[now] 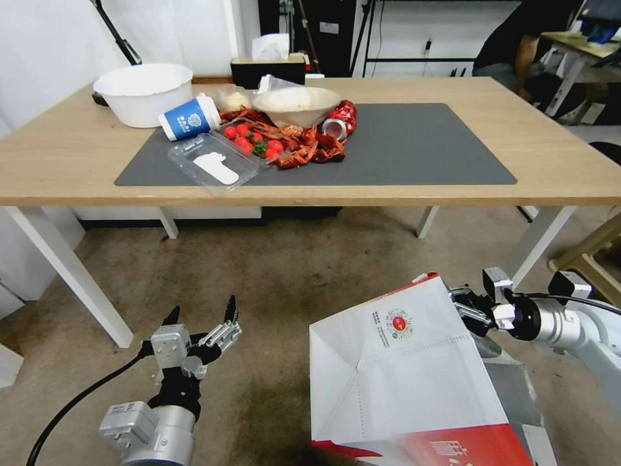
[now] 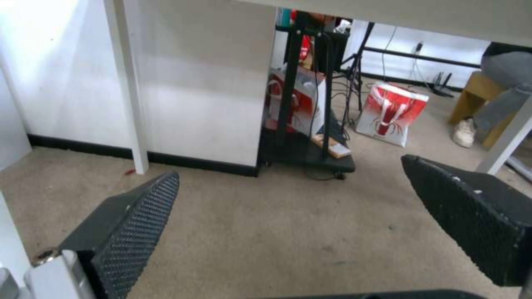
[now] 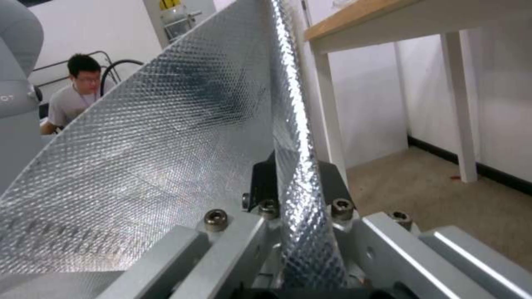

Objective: Pick up the food delivery bag from the floor and place it on the table.

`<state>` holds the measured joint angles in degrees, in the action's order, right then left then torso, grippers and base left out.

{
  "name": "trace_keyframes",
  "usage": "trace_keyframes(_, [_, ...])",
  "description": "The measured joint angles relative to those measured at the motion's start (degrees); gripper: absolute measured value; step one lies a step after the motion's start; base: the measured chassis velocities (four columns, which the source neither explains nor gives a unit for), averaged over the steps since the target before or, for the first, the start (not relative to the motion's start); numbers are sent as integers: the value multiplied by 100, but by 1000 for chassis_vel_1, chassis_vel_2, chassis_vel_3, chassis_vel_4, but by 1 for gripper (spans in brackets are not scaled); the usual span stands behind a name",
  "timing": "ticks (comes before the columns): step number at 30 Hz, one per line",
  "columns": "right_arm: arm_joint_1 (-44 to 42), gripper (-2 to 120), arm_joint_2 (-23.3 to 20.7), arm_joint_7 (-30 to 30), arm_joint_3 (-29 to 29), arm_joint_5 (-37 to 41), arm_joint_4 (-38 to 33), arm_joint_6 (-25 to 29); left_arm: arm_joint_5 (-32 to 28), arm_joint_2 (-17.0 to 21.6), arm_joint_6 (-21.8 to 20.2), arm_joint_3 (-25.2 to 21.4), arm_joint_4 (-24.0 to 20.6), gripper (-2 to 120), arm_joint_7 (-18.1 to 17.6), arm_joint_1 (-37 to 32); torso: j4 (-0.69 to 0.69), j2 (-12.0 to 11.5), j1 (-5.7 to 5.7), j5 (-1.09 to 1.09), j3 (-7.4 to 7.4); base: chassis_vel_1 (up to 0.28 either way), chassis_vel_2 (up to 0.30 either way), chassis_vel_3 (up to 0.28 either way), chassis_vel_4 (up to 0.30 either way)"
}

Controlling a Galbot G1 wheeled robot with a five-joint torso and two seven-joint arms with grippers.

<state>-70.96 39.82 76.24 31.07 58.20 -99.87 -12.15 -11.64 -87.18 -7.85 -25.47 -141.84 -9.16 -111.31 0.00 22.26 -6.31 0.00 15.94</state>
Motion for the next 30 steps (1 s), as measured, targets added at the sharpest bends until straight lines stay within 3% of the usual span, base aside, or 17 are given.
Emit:
trace_keyframes(9, [8,0,1,7,0,-5,1,5,1,0,0,0,0,100,2,-1,0,103,-28,0,73,0,0,0,0])
trace_keyframes(30, [-51,0,-2,39,64,-37,-29,27,13,13,-19,2,-23,100,20,-8,0,778,-271,0,508,0,0,0,0])
